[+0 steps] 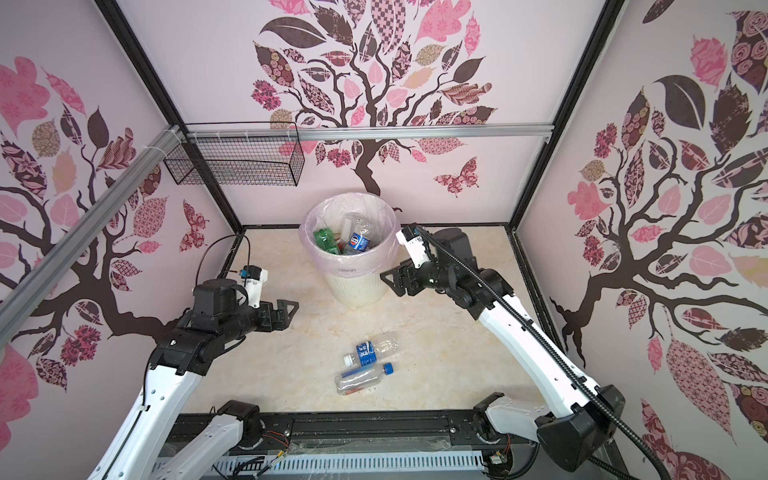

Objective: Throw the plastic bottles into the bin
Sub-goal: 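Lower the right gripper onto the blue-labelled white-capped bottle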

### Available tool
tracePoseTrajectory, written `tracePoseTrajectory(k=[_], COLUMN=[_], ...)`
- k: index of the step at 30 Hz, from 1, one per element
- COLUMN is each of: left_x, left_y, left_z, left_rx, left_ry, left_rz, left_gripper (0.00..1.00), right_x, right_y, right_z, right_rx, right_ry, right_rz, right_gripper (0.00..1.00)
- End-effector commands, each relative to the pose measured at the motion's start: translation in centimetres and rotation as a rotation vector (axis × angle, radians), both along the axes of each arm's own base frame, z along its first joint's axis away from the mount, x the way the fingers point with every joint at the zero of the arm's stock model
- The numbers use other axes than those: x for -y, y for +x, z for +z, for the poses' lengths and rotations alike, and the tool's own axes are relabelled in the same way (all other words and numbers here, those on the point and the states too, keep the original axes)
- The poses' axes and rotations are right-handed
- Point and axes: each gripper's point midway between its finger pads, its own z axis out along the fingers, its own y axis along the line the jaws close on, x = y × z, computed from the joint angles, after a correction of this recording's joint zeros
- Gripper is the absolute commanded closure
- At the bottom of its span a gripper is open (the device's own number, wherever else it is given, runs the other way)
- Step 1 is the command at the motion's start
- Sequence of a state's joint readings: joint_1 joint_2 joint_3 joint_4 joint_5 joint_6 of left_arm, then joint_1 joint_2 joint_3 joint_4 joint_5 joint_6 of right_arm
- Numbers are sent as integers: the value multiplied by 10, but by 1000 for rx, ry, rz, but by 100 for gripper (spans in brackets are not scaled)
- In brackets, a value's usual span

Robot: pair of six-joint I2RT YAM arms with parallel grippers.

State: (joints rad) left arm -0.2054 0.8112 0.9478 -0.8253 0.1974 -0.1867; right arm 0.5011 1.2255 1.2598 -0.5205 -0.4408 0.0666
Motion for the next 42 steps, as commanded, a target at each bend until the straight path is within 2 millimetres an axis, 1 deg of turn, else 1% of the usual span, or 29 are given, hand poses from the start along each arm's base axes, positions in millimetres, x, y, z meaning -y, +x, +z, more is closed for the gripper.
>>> tracePoseTrajectory(k=[1,3,5,7,9,12,14,17,21,27,31,36,39,42], left_x=[4,4,2,0,-2,-5,-7,-11,-13,-17,-17,-17,-17,-17], left_y=[5,5,5,7,9,11,14,17,17,11,10,8,6,7], left_z=[4,2,3,4,6,8,8,8,7,7,10,12,14,15], left_rx=[21,18,25,37,44,54,61,63,69,87,98,112,123,123], left_ry=[-12,-7,-2,9,25,50,64,82,94,102,97,92,90,90], left_rz=[-14,-17,-12,-3,1,5,11,29,39,51,49,45,44,44], left_gripper=[7,6,6,6,6,6,6,6,6,6,6,6,6,6], right_x=[-3,2,3,-4,-14,-23,-27,-30,-34,-34,-36,-43,-48,-51], right_y=[-17,-14,-13,-22,-32,-43,-47,-53,-73,-67,-73,-73,-77,-77], right_z=[-32,-52,-80,-110,-132,-162,-176,-187,-199,-207,-222,-228,-233,-238], right_rx=[-96,-101,-141,-188,-178,-155,-160,-164,-139,-101,-99,-90,-60,-69], right_ry=[-33,-67,-89,-132,-209,-331,-389,-414,-426,-455,-492,-499,-501,-490], right_rz=[61,20,5,38,87,149,179,234,373,382,446,477,495,497], right_gripper=[22,22,22,22,22,24,24,22,20,19,17,18,18,20])
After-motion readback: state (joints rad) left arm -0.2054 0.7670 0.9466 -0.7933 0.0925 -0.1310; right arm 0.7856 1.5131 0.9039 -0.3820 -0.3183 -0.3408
